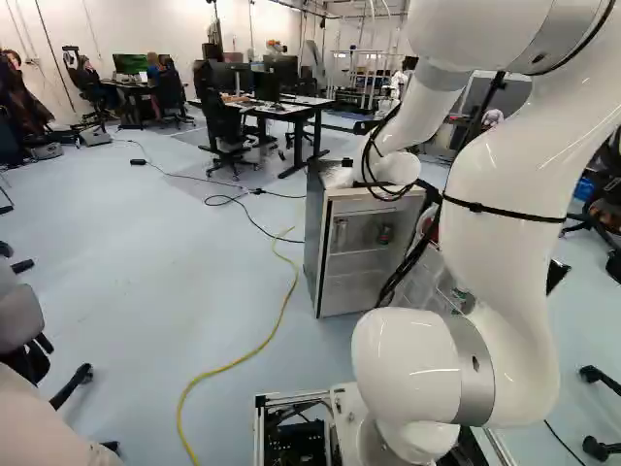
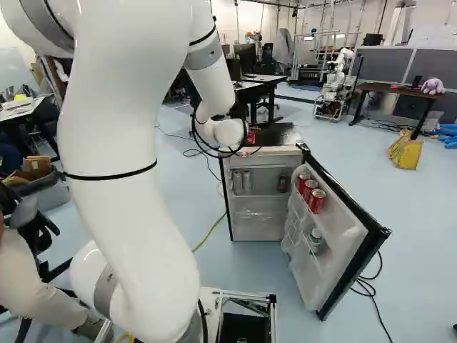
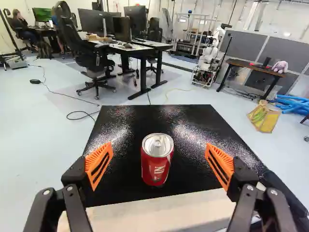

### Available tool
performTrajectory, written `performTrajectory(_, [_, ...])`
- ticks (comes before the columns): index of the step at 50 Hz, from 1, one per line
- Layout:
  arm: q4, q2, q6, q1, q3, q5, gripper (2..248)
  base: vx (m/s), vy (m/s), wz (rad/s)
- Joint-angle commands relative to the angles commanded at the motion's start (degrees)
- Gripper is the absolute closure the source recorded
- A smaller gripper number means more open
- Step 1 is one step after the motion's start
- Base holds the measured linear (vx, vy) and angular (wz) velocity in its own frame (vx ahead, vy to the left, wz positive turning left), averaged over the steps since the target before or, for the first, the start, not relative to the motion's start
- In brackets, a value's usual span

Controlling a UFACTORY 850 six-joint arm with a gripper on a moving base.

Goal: Grab a drink from the fridge

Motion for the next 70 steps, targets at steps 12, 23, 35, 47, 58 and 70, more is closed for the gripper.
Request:
performTrajectory(12, [0.0,3.09,0.0,-0.24,3.55,0.0,3,0.0,0.0,0.0])
performTrajectory(23, [0.0,5.79,0.0,-1.46,6.34,-0.01,3,0.0,0.0,0.0])
performTrajectory(35, [2.45,8.8,0.0,-3.56,8.17,-3.74,3,0.0,0.0,0.0])
performTrajectory(47, [6.84,11.17,0.0,-5.91,9.02,-10.17,3,0.0,0.0,0.0])
performTrajectory(58, [10.3,12.54,0.0,-7.73,9.19,-15.22,3,0.0,0.0,0.0])
performTrajectory(70, [14.86,13.59,0.0,-10.0,8.58,-21.87,3,0.0,0.0,0.0])
